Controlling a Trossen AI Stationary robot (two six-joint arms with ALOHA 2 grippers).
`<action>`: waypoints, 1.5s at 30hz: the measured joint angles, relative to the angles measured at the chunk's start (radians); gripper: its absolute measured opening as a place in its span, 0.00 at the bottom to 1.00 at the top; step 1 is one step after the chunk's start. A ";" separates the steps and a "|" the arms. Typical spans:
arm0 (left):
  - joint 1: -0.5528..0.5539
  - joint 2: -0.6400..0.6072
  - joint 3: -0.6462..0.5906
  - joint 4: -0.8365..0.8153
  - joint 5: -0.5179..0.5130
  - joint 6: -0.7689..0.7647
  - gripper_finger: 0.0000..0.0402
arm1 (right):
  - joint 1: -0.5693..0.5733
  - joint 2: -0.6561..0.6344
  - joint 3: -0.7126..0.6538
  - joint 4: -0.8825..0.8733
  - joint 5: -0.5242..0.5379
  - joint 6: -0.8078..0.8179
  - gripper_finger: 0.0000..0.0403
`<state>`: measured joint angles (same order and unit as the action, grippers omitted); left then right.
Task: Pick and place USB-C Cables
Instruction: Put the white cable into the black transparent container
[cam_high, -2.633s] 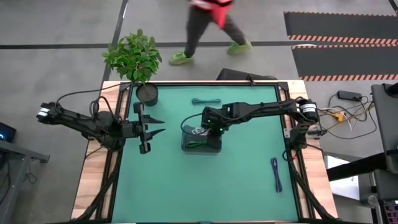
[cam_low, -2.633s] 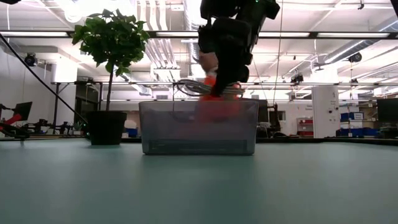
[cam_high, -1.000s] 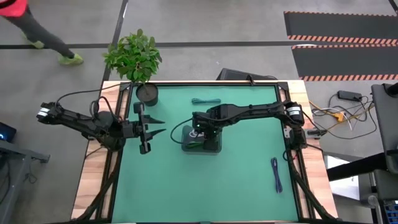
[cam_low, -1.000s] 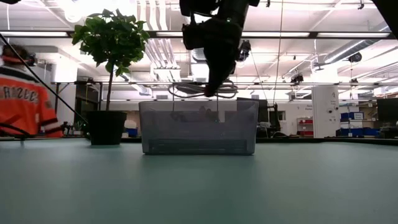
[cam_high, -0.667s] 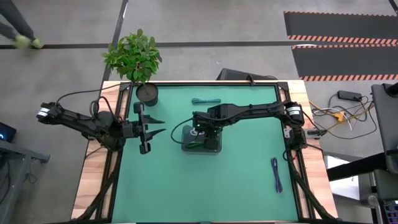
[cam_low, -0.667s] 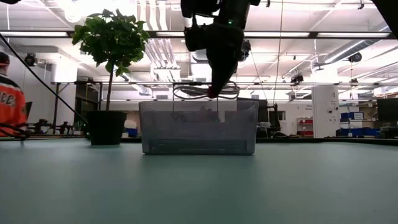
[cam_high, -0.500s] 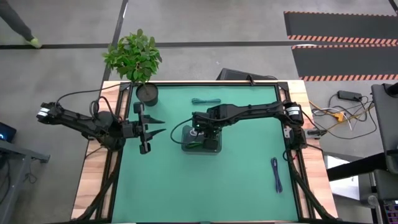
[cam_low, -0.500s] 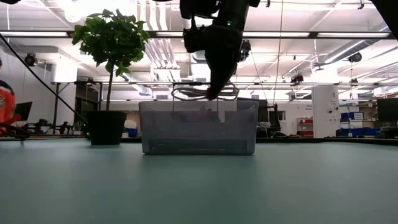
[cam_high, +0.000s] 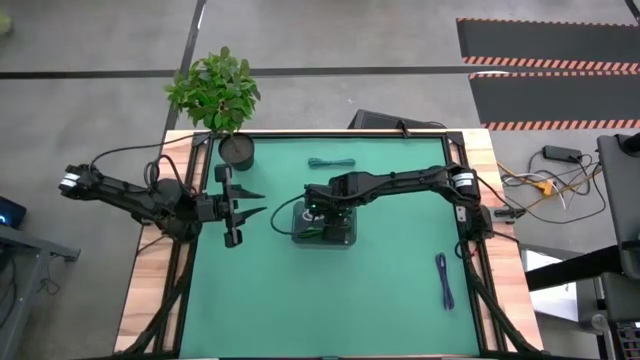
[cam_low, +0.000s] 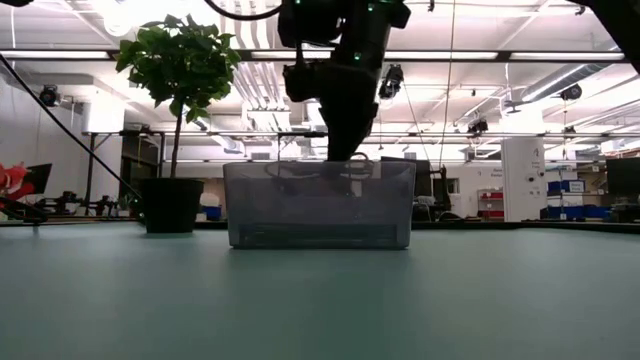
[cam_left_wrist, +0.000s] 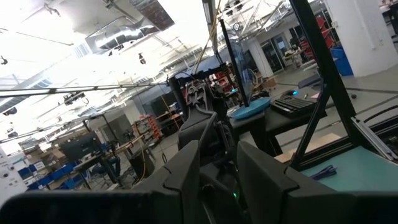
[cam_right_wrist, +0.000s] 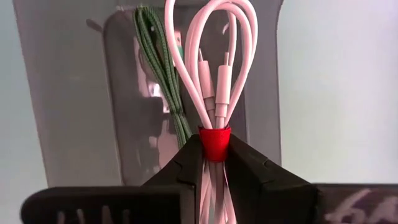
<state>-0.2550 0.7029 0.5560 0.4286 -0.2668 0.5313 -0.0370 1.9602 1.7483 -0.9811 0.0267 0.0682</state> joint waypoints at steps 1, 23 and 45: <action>0.000 0.000 0.000 0.000 0.000 0.000 0.23 | 0.000 0.001 0.000 -0.003 0.000 0.000 0.11; 0.000 0.000 0.000 0.000 0.000 0.000 0.23 | 0.002 0.046 -0.002 0.059 0.000 -0.009 0.11; 0.000 0.015 0.000 0.006 -0.003 0.000 0.23 | 0.002 0.090 -0.003 0.051 0.035 -0.017 0.11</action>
<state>-0.2550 0.7177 0.5560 0.4347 -0.2695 0.5316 -0.0353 2.0502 1.7451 -0.9299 0.0620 0.0517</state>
